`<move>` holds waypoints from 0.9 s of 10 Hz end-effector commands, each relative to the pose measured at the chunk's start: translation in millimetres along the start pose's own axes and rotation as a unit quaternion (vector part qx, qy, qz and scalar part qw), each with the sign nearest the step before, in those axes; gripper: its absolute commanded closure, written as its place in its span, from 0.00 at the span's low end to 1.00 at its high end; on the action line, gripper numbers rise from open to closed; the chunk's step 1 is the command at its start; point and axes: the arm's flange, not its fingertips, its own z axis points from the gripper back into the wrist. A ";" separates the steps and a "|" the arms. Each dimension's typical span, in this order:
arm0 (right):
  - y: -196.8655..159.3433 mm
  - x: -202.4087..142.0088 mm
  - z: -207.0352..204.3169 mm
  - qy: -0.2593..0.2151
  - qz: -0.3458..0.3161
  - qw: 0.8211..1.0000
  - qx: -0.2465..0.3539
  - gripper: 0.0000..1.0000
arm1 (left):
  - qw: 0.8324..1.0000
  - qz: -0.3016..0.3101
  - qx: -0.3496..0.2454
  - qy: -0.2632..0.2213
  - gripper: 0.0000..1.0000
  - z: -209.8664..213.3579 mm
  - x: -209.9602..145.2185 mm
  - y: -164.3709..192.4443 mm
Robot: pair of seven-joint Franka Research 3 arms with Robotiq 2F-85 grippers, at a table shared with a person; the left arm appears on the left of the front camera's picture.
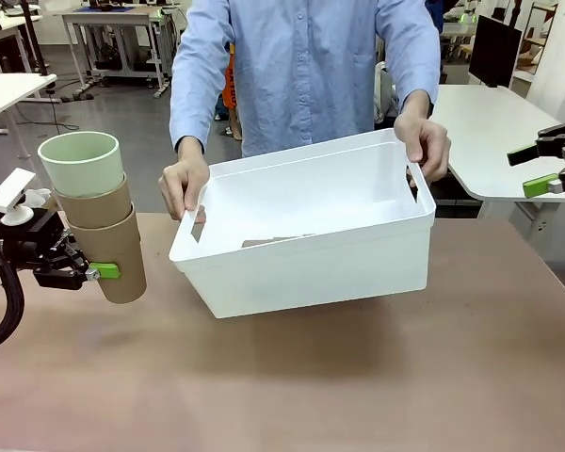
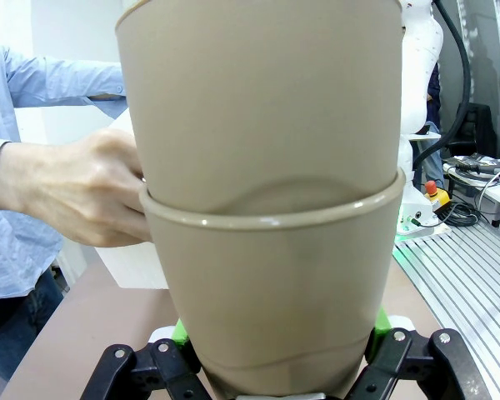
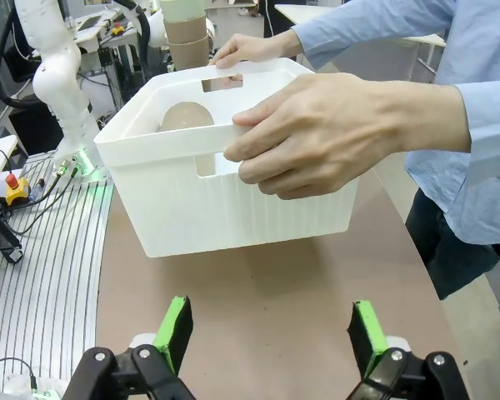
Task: Stack the cups and store them in the basket.
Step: Place the stack of Reusable plastic cups into the Pantry Basket.
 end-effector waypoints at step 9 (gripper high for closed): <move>-0.7 3.0 -0.4 -0.004 -0.006 1.000 -0.008 0.00 | 0.997 0.000 0.058 0.049 0.15 4.8 128.6 -8.7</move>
